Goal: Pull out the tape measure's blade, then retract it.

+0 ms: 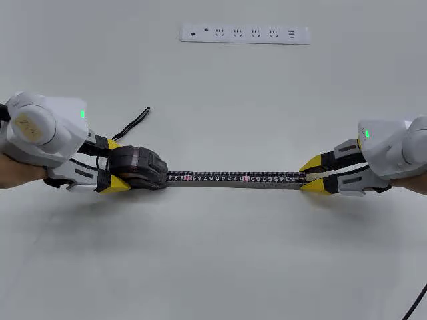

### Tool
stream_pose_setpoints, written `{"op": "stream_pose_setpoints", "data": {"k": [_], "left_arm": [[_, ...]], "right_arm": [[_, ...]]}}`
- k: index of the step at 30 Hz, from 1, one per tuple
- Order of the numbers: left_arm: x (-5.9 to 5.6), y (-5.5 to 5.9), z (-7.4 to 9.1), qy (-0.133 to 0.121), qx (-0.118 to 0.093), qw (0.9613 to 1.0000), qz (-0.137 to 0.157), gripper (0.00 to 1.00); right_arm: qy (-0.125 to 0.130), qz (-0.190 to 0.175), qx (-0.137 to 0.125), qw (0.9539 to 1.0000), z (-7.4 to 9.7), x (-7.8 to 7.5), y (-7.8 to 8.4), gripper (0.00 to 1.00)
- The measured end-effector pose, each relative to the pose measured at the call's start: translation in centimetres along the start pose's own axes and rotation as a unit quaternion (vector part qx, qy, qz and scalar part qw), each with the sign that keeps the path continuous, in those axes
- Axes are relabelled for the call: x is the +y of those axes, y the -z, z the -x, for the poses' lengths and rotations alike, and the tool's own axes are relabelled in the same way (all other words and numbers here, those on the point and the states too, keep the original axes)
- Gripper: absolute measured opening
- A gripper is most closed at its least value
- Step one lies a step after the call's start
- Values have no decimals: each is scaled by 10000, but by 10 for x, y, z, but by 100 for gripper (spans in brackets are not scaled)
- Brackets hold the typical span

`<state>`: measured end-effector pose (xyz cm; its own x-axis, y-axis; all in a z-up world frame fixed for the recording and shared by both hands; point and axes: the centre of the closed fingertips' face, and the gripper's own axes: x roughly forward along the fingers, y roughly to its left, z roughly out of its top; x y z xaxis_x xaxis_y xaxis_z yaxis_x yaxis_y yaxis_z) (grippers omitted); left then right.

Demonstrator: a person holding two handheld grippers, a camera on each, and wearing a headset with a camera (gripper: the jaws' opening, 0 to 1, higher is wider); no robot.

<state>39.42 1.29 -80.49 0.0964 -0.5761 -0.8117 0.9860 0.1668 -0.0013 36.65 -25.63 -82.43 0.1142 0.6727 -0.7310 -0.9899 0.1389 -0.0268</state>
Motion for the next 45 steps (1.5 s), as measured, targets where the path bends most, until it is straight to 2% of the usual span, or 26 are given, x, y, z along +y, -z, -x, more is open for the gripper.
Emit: {"op": "stream_pose_setpoints", "data": {"k": [15, 19, 23, 27, 32, 37, 41, 45], "left_arm": [[0, 1, 1, 5, 104, 9999, 17, 30], [-1, 1, 0, 38, 116, 9999, 26, 31], [-1, 6, -5, 52, 270, 9996, 85, 32], [-2, 8, -6, 54, 315, 9993, 177, 34], [-4, 8, -6, 6, 224, 9994, 262, 43], [-5, 3, -2, -62, 9, 9993, 376, 61], [-4, 1, 0, -143, -89, 9990, 413, 74], [1, -2, 3, -298, -207, 9985, 400, 88]], "right_arm": [[95, 95, 172, 9998, 1, 1, 0, 15], [255, 36, 165, 9995, 2, -4, 0, 20], [275, -31, 142, 9995, 4, -4, 0, 22], [347, -99, 161, 9992, 6, -3, 3, 28], [463, -435, 90, 9979, 9, -1, 3, 39], [639, -863, -29, 9942, 12, -2, 1, 60], [766, -1007, -131, 9919, 14, -4, -1, 74], [872, -1206, -277, 9885, 17, -5, -5, 93]]}}
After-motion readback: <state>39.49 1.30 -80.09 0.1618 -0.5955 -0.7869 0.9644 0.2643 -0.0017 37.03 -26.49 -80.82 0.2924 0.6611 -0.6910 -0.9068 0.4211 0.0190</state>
